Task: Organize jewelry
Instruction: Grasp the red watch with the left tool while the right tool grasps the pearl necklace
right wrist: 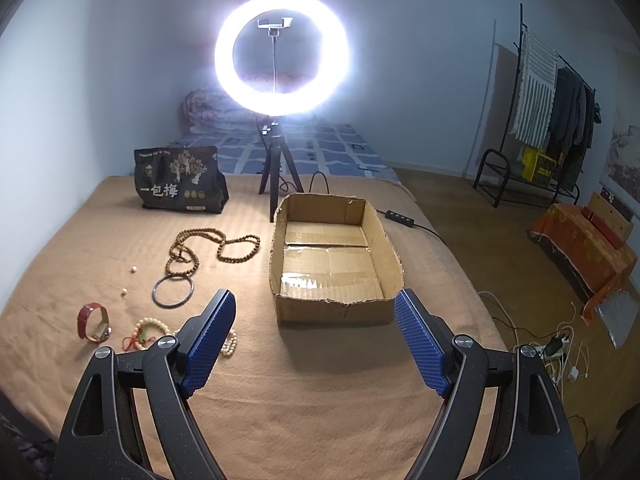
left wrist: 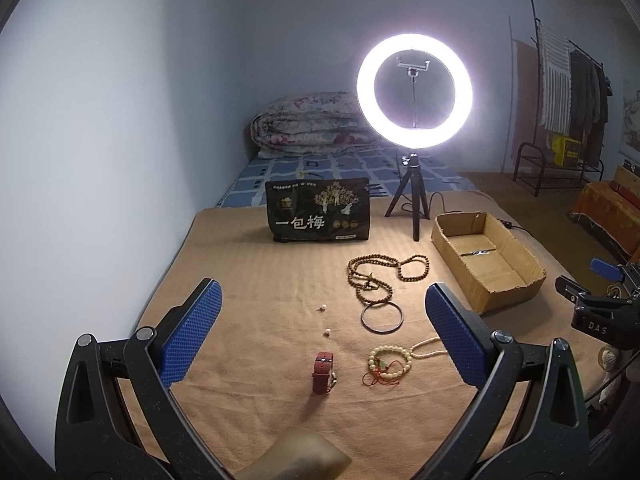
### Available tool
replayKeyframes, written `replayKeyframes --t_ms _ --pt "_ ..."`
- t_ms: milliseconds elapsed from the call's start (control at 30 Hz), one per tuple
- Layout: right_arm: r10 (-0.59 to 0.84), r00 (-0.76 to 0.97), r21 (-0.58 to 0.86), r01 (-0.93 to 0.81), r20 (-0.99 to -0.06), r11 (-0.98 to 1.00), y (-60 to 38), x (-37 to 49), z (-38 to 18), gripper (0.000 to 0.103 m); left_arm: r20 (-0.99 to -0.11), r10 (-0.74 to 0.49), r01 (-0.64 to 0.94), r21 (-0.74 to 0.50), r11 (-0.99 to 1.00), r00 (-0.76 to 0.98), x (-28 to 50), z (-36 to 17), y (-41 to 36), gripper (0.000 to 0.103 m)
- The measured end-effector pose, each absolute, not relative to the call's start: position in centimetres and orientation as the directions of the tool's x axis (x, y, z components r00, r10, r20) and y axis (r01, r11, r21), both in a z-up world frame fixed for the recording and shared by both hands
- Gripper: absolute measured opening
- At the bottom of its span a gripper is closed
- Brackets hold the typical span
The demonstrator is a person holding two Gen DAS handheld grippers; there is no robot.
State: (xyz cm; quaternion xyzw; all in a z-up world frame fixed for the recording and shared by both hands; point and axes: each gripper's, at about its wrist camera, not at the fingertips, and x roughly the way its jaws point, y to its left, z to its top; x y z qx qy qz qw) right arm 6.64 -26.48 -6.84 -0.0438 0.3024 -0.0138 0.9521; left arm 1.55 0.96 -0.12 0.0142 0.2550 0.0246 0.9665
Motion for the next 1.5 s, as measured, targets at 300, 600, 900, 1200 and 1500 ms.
replayKeyframes --t_ms 300,600,900,1200,1500 --pt "0.027 0.754 -0.047 -0.077 -0.656 0.996 -26.2 8.3 -9.2 0.082 -0.588 0.058 -0.067 0.006 0.998 0.807 3.9 -2.7 3.7 0.103" --pt "0.161 0.618 -0.023 -0.279 -0.769 0.960 -23.0 10.1 -12.8 0.081 -0.709 -0.012 -0.037 -0.054 0.998 0.705 5.9 -6.6 5.2 0.089" --pt "0.244 0.462 0.061 -0.376 -0.852 0.925 -20.7 13.2 -16.7 0.075 -0.840 -0.116 -0.030 -0.156 0.987 0.530 8.0 -11.9 5.3 0.070" --pt "0.214 0.401 0.057 -0.368 -0.891 0.928 -19.9 15.6 -19.3 0.061 -0.898 -0.122 -0.056 -0.160 0.985 0.423 10.3 -15.4 5.1 0.062" --pt "0.229 0.371 0.090 -0.357 -0.900 0.930 -19.6 17.3 -20.7 0.058 -0.918 -0.097 -0.047 -0.125 0.991 0.384 12.6 -16.8 4.4 0.055"
